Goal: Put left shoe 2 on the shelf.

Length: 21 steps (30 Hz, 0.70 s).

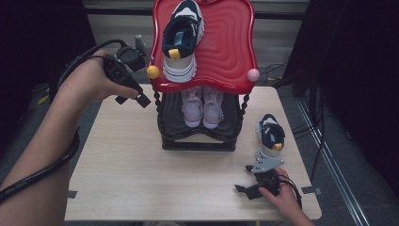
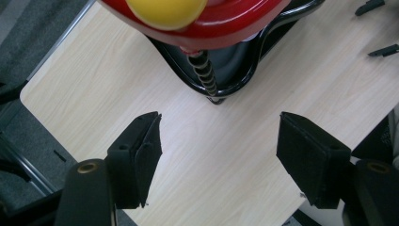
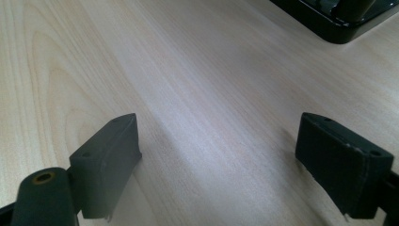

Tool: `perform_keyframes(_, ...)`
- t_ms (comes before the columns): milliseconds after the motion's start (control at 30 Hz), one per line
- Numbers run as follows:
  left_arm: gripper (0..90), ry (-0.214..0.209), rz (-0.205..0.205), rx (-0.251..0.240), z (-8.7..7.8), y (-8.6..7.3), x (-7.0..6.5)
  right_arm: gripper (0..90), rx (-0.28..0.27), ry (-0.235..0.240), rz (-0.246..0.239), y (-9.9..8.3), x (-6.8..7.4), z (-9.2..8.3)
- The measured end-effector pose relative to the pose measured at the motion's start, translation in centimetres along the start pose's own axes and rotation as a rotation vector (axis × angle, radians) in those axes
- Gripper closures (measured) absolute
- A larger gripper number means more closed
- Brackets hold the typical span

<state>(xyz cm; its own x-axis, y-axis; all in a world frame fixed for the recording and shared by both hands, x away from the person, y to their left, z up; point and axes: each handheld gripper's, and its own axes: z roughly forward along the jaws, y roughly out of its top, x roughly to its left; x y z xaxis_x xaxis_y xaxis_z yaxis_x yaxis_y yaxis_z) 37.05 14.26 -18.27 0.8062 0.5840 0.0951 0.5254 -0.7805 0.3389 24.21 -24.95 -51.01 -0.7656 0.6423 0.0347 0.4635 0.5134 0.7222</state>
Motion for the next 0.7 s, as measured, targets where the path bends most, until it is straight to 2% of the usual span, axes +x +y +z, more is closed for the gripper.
perform_keyframes(333,29.4,0.010,-0.024,-0.059,1.7,-1.8,0.2,13.7,0.000,0.000,-0.001,0.0,0.0,0.0)
perform_keyframes(700,28.8,-0.021,-0.038,-0.095,4.2,-3.7,0.0,13.7,-0.004,-0.001,-0.001,0.0,0.0,0.0)
